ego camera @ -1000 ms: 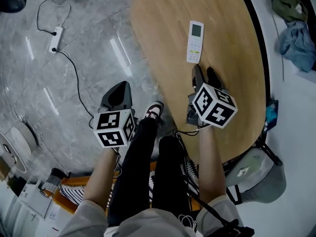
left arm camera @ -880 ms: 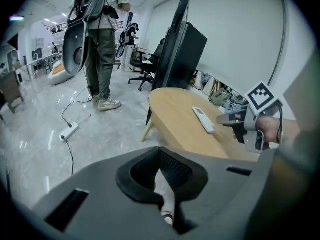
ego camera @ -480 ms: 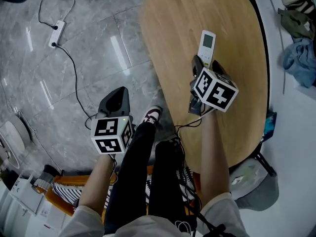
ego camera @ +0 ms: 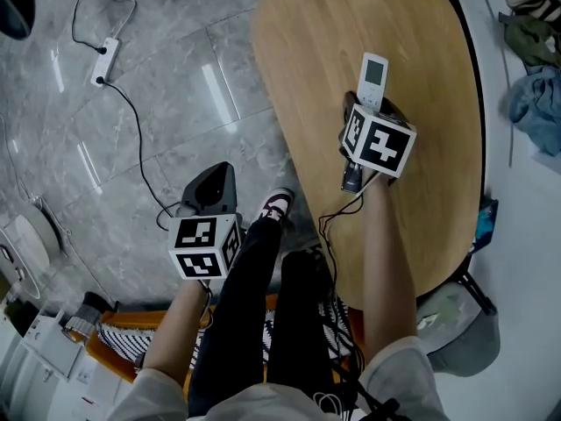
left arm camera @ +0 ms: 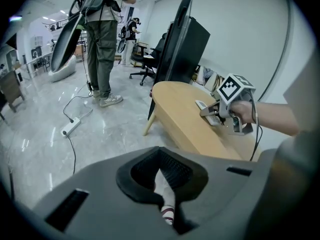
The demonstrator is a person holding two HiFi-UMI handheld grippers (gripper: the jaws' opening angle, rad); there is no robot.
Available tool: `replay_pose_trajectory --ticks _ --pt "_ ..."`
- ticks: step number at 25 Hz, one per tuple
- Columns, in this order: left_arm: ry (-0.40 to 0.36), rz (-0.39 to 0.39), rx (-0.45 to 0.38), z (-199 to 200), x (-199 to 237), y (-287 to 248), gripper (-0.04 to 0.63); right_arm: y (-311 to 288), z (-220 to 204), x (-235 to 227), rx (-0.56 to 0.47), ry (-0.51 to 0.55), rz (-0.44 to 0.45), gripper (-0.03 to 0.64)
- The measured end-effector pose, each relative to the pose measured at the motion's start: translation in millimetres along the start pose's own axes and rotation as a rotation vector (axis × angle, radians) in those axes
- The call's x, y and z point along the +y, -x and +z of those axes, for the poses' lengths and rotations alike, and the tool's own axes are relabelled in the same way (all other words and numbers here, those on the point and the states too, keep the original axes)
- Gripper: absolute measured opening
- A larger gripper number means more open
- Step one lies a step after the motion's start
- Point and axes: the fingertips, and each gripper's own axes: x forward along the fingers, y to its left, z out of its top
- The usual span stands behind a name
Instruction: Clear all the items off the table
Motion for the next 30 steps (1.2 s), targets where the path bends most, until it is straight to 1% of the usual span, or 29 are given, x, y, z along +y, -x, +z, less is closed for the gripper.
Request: replay_pose_trajectory --ticks 9,14,18,24,27,30 --pt "-0.026 -0.016 -0.002 4.9 -8.6 1.8 0.000 6.3 -4.4 5.4 0.028 0.018 0.037 0.273" --pt "-0.051 -0.027 0.003 3.9 -16.1 1.1 0.000 22.6 -17.7 -2.1 0.010 -0.018 0.044 0.273" --pt "-0.074 -0.049 0.011 2.8 -28.0 -1.3 0.000 41.6 -31.0 -16.5 -0.005 -0.074 0.039 0.272" --pt "-0.132 -0.101 0.018 7.5 -63.2 -6.7 0.000 72.9 -57.9 -44.2 -0.009 -0.130 0.016 0.272" --pt "-0.178 -0.143 0.022 7.9 -88.9 -8.8 0.000 90.6 -75.6 -62.2 -0.011 -0.164 -0.008 0.272" --pt "-0.233 -0.189 0.032 6.8 -115.3 -11.1 0.000 111.6 -94.3 -82.7 -0.024 -0.221 -0.037 0.272"
